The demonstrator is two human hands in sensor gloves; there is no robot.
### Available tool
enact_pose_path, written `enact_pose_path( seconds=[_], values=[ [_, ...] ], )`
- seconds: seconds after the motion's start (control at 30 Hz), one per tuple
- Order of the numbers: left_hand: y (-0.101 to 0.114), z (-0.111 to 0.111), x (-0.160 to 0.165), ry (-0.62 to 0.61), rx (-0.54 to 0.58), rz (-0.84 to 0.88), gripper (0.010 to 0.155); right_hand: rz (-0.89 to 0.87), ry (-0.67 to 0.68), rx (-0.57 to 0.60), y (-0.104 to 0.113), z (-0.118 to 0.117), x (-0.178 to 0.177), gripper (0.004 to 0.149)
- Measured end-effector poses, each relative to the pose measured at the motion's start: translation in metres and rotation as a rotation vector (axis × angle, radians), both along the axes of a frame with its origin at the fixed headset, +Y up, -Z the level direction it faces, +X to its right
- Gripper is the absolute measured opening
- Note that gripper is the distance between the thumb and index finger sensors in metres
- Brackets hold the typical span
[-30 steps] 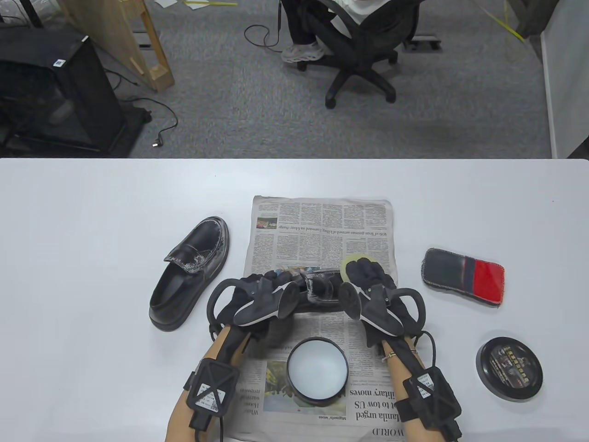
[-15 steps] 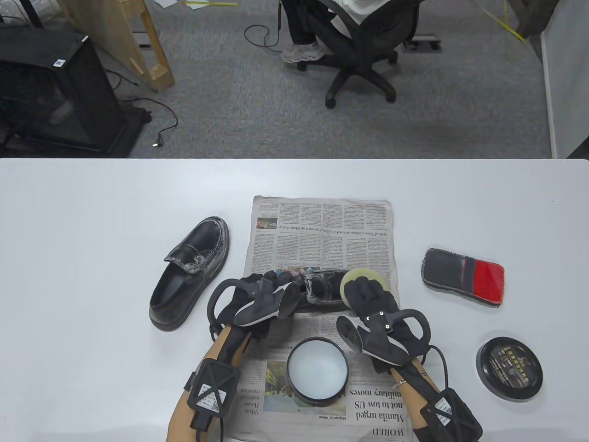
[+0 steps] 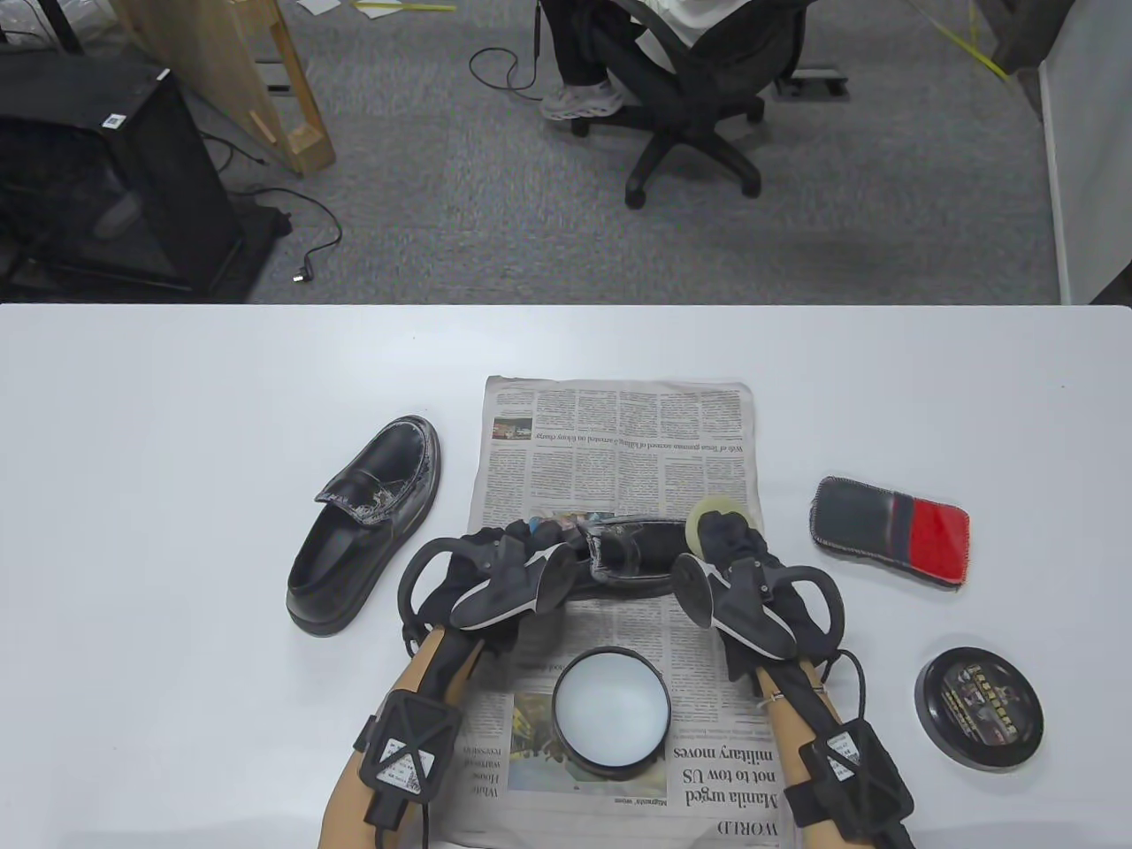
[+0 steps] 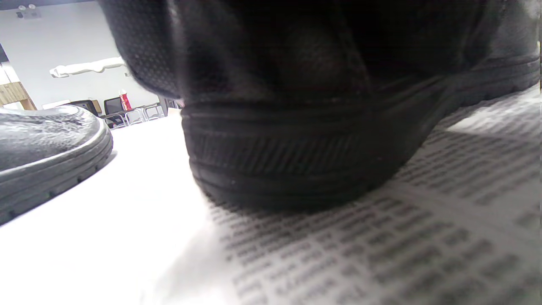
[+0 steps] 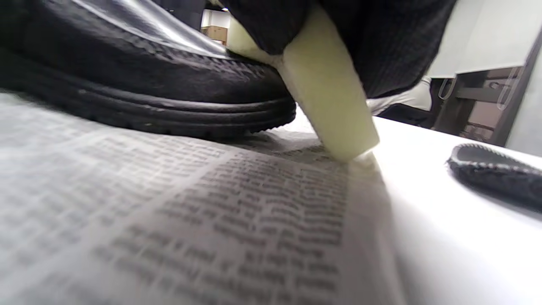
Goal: Dip and apply leather care cream with polishing sponge on shoes
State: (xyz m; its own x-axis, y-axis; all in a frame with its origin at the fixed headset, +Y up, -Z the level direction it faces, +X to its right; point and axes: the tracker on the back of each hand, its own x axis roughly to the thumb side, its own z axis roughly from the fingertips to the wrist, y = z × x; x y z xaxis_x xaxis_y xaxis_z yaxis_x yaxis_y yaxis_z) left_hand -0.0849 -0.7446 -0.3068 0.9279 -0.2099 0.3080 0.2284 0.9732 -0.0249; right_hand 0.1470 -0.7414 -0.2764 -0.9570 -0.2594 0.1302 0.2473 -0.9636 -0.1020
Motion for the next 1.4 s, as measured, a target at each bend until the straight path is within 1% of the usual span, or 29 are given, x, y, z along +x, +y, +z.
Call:
enact_pose_path(
  seconds=[0.07, 0.2, 0.27, 0.33, 0.43, 0.53, 0.63, 0.77, 0.83, 0.9, 0.93, 0.97, 1.03, 1.07, 1.13, 1.17, 1.2, 1.27, 1.33, 1.4],
  values=[
    [0.0, 0.0, 0.0, -0.001, -0.002, 0.0, 0.079, 0.016, 0.045, 0.012, 0.003, 0.011, -0.004, 0.049],
    [0.0, -0.001, 0.0, -0.011, -0.01, 0.009, 0.079, -0.035, 0.085, 0.037, 0.009, 0.014, -0.012, 0.047],
    [-0.001, -0.001, 0.0, -0.012, -0.014, 0.01, 0.079, -0.077, 0.088, 0.048, 0.01, 0.008, -0.017, 0.046],
    [-0.001, -0.001, 0.0, -0.014, -0.013, 0.01, 0.079, -0.128, 0.057, 0.034, 0.008, -0.003, -0.021, 0.046],
    [-0.001, 0.0, 0.0, -0.01, -0.006, 0.001, 0.078, -0.104, -0.015, 0.019, 0.004, -0.02, -0.017, 0.047],
    [-0.001, 0.001, 0.001, -0.002, 0.004, -0.014, 0.078, -0.074, -0.059, -0.003, 0.002, -0.025, -0.009, 0.048],
    [0.0, 0.001, 0.001, 0.001, 0.005, -0.021, 0.078, -0.08, -0.048, -0.062, 0.005, -0.015, 0.003, 0.049],
    [0.0, 0.001, 0.001, -0.004, 0.008, -0.026, 0.079, -0.188, -0.046, -0.148, 0.02, 0.007, 0.033, 0.049],
    [0.0, 0.002, 0.001, -0.002, 0.008, -0.027, 0.081, -0.176, -0.071, -0.128, 0.026, 0.02, 0.048, 0.049],
    [0.0, 0.002, 0.0, 0.001, -0.002, -0.012, 0.084, -0.087, -0.118, -0.086, 0.029, 0.031, 0.062, 0.049],
    [0.001, 0.003, -0.001, -0.001, -0.012, 0.0, 0.086, -0.035, -0.157, -0.061, 0.028, 0.036, 0.071, 0.049],
    [0.003, 0.004, -0.003, -0.008, -0.018, 0.028, 0.088, -0.011, -0.193, -0.06, 0.024, 0.039, 0.079, 0.049],
    [0.007, 0.007, -0.007, -0.016, -0.012, 0.083, 0.091, 0.004, -0.226, -0.079, 0.015, 0.039, 0.086, 0.049],
    [0.01, 0.01, -0.011, -0.023, 0.004, 0.118, 0.091, 0.02, -0.248, -0.093, 0.007, 0.038, 0.09, 0.049],
    [0.016, 0.015, -0.016, -0.05, 0.021, 0.178, 0.082, 0.055, -0.264, -0.156, -0.005, 0.036, 0.094, 0.05],
    [0.02, 0.019, -0.021, -0.072, 0.023, 0.216, 0.078, 0.039, -0.258, -0.25, -0.012, 0.035, 0.097, 0.053],
    [0.023, 0.022, -0.025, -0.074, 0.019, 0.239, 0.073, -0.025, -0.253, -0.325, -0.013, 0.036, 0.098, 0.059],
    [0.025, 0.026, -0.031, -0.075, -0.003, 0.233, 0.066, -0.111, -0.238, -0.307, -0.007, 0.038, 0.1, 0.063],
    [0.024, 0.026, -0.037, -0.032, -0.02, 0.172, 0.065, -0.196, -0.222, -0.304, -0.005, 0.042, 0.102, 0.066],
    [0.02, 0.021, -0.041, 0.028, -0.105, 0.097, 0.061, -0.239, -0.192, -0.278, -0.002, 0.045, 0.103, 0.068]
  ],
)
